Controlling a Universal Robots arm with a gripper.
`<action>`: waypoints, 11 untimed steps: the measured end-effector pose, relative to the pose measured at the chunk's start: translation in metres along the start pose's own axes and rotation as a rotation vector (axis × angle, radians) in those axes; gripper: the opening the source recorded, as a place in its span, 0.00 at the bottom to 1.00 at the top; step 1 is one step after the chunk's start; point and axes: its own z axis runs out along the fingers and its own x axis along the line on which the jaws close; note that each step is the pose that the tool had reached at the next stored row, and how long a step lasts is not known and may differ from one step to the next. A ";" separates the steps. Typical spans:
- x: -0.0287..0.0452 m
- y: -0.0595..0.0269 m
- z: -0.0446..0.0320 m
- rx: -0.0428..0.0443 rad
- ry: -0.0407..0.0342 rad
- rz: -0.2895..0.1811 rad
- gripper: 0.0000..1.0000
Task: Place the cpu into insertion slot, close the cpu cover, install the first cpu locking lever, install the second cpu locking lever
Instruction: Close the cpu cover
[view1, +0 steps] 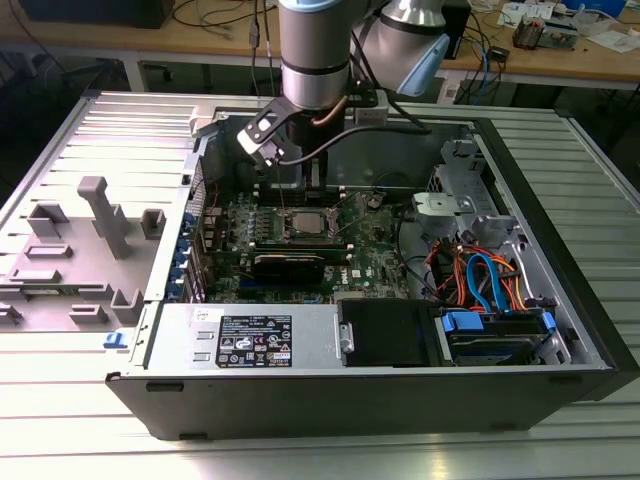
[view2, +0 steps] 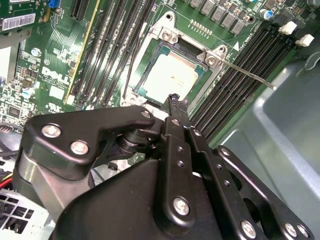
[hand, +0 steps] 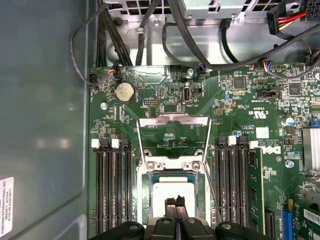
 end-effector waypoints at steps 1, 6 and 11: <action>0.0000 0.0000 -0.0006 0.0000 0.0000 0.000 0.11; 0.0000 0.0002 -0.0037 0.0001 -0.0001 0.000 0.11; 0.0001 0.0003 -0.0064 0.0000 0.0000 0.000 0.11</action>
